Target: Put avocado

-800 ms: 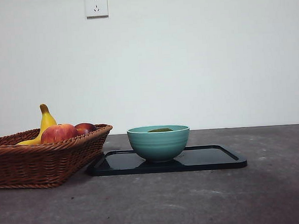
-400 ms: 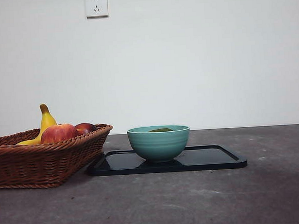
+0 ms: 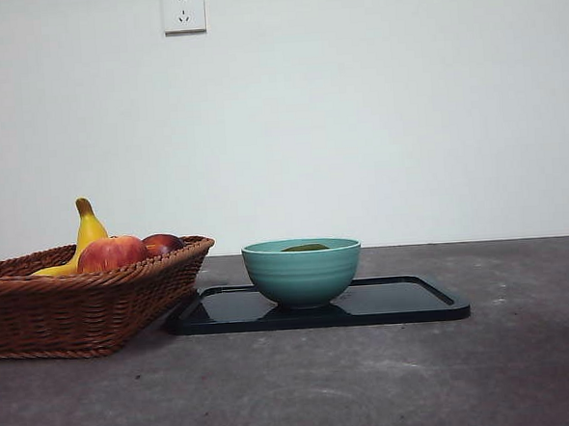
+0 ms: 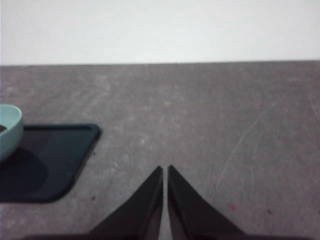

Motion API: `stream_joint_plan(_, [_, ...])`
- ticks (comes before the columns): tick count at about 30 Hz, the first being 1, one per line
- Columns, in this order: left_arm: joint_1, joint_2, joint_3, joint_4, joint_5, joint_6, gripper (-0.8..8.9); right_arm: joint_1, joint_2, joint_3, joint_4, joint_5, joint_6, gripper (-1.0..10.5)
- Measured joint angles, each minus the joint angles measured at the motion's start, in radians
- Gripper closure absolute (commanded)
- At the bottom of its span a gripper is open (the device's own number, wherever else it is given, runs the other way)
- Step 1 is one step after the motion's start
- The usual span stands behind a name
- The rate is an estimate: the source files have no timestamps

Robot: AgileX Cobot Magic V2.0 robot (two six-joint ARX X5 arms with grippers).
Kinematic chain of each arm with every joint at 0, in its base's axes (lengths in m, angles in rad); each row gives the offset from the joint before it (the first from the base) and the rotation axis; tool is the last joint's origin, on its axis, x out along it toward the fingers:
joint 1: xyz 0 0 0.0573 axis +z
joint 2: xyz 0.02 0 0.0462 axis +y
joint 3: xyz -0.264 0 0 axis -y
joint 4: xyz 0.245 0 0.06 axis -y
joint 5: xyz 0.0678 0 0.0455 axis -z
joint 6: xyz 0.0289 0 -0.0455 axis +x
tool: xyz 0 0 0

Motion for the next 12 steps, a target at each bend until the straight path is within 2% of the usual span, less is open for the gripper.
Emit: stream_joint_plan(12, [0.000,0.000,0.000,0.000,0.000,0.000,8.04,-0.001,0.001,0.001,-0.032,0.009,0.012,9.4])
